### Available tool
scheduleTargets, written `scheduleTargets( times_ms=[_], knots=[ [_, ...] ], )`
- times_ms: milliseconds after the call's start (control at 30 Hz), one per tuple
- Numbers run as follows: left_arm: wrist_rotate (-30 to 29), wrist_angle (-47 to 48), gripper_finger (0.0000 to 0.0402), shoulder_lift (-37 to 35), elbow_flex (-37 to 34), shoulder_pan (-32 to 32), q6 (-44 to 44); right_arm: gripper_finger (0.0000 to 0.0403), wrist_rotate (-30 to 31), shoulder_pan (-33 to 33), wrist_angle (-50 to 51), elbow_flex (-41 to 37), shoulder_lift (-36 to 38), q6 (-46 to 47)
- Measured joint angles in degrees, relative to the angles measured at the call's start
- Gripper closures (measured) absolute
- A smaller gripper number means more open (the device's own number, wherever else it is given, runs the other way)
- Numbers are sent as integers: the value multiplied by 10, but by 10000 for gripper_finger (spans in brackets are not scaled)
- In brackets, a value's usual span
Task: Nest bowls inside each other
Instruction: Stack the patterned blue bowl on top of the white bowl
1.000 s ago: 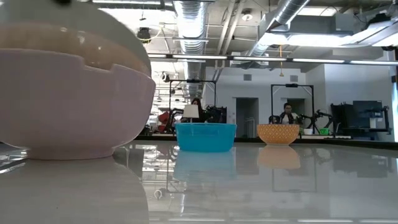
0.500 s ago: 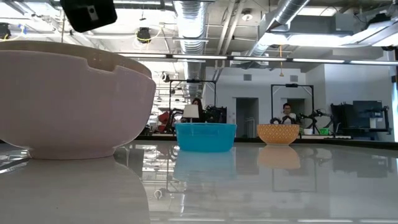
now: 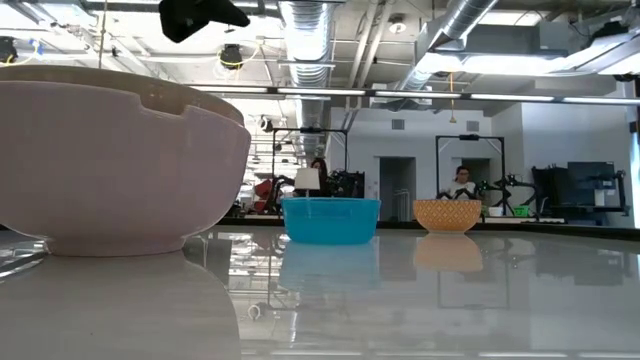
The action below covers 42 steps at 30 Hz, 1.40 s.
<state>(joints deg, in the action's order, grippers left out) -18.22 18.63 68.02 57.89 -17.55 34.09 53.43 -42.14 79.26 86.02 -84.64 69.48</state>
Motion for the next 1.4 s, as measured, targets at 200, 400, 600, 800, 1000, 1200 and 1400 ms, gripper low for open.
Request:
scheduleTargets(
  times_ms=[200, 400, 600, 800, 1000, 1200, 1400],
  knots=[
    [-12, 7, 194, -45, 0, 39, -32, 207, -96, 84, -86, -14, 1, -159],
    [-14, 34, 194, -71, 0, 55, -39, 207, -221, 184, -163, -80, 0, -269],
    [-11, 57, 194, -74, 0, 55, -39, 207, -228, 273, -163, -121, 1, -333],
    [-12, 77, 194, -73, 0, 53, -39, 207, -238, 365, -178, -123, 1, -416],
    [-46, 90, 194, -74, 0, 55, -61, 207, -292, 449, -185, -123, 4, -487],
    [-51, 90, 194, -74, 0, 63, -69, 207, -371, 527, -182, -123, 7, -559],
    [-51, 89, 194, -84, 0, 75, -80, 207, -453, 604, -184, -123, 7, -664]
  ],
)
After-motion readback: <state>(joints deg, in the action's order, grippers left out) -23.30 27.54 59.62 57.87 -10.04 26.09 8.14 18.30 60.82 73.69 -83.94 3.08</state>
